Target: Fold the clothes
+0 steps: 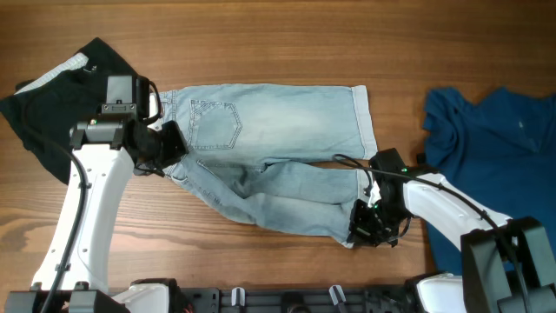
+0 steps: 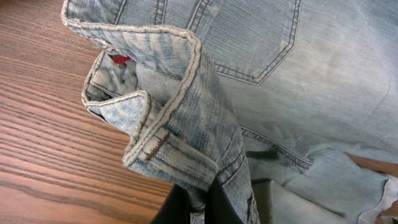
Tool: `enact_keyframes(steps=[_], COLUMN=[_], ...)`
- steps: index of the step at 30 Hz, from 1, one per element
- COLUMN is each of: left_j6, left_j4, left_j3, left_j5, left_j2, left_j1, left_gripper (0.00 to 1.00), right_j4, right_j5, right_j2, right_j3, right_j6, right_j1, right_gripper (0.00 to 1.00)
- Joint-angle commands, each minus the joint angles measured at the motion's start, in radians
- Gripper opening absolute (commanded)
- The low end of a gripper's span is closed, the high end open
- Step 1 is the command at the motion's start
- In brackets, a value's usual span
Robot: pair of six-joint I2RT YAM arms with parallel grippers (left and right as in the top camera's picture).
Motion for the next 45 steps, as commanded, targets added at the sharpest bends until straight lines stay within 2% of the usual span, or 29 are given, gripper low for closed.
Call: enact_keyframes(steps=[1, 8, 14, 18, 26, 31, 38, 40, 41, 42, 43, 44, 45], left_j6=[0.013, 0.013, 0.013, 0.013, 0.013, 0.013, 0.013, 0.013, 0.012, 0.013, 0.013, 0.013, 0.013], left_j4=[-0.001, -0.078, -0.181, -0.202, 0.017, 0.218, 0.537, 0.593, 0.612, 0.631, 0.644, 0.649, 0.648], left_j3=[0.018, 0.018, 0.018, 0.018, 0.018, 0.018, 0.018, 0.018, 0.018, 0.018, 0.018, 0.018, 0.018], left_j5=[-0.013, -0.077, -0.090, -0.113, -0.114, -0.114, -0.114, -0.113, -0.113, -0.108, -0.106, -0.106, -0.106], left_j2=[-0.002, -0.059, -0.169, -0.260, -0.229, -0.090, 0.088, 0.133, 0.153, 0.177, 0.195, 0.216, 0.229], left_j1=[-0.003, 0.014, 0.081, 0.106, 0.106, 0.105, 0.106, 0.105, 0.105, 0.105, 0.105, 0.105, 0.106], left_gripper=[0.04, 0.04, 0.04, 0.04, 0.04, 0.04, 0.04, 0.16, 0.17, 0.22, 0.36, 0.57, 0.73], right_j4=[-0.056, -0.286, -0.428, -0.427, -0.286, -0.150, 0.043, 0.090, 0.106, 0.150, 0.181, 0.218, 0.245], right_j5=[0.107, 0.222, 0.221, 0.177, 0.109, 0.110, 0.102, 0.095, 0.085, 0.059, 0.047, 0.048, 0.050], right_j2=[-0.048, -0.236, -0.255, -0.257, -0.145, 0.008, 0.197, 0.253, 0.268, 0.297, 0.312, 0.324, 0.328], right_j3=[0.085, 0.388, 0.616, 0.748, 0.756, 0.756, 0.756, 0.756, 0.756, 0.756, 0.756, 0.756, 0.756], right_j6=[-0.027, -0.039, -0.086, -0.119, -0.106, -0.103, -0.027, 0.003, 0.008, 0.007, -0.002, -0.018, -0.058], right_j1=[0.003, -0.029, -0.107, -0.157, -0.164, -0.164, -0.164, -0.164, -0.164, -0.164, -0.164, -0.164, -0.165], right_gripper=[0.04, 0.04, 0.04, 0.04, 0.04, 0.04, 0.04, 0.05, 0.10, 0.29, 0.52, 0.64, 0.71])
